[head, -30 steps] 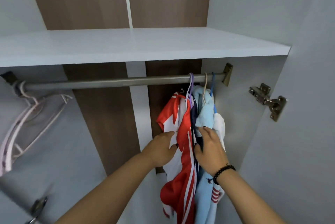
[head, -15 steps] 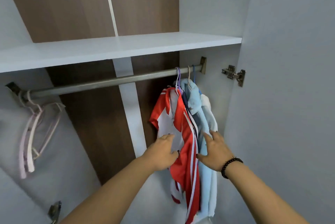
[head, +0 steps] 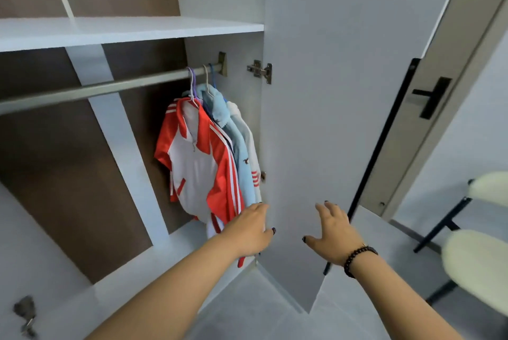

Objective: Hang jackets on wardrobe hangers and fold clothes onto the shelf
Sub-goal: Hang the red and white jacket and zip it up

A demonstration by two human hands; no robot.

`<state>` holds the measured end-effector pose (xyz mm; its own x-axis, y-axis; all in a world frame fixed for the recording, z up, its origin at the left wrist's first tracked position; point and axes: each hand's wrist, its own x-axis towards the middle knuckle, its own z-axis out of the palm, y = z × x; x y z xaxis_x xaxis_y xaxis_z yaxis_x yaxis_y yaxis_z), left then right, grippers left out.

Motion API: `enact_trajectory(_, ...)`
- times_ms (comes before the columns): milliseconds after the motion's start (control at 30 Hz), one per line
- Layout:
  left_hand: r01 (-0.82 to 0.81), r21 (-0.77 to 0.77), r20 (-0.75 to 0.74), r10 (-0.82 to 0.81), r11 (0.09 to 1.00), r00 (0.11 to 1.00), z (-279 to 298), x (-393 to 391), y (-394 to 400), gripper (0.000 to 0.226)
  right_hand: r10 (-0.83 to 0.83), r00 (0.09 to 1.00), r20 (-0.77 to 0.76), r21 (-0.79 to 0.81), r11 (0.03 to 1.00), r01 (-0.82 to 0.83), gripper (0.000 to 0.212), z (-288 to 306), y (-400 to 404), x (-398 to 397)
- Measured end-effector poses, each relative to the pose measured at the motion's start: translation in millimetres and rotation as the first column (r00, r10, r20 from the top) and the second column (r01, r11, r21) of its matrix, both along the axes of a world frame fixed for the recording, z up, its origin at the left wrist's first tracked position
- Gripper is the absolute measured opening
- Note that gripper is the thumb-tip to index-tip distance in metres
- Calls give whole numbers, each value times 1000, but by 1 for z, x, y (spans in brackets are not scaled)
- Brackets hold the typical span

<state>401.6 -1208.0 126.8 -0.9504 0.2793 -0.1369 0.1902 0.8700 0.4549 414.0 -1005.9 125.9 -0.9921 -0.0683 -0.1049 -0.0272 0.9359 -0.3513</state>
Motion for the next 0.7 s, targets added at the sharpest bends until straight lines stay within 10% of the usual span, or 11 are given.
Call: enact_trajectory(700, 471, 21, 113, -470, 882, 875, -11, 59, 298, 63, -472, 875, 106, -13, 879, 476, 74, -28, 265, 152)
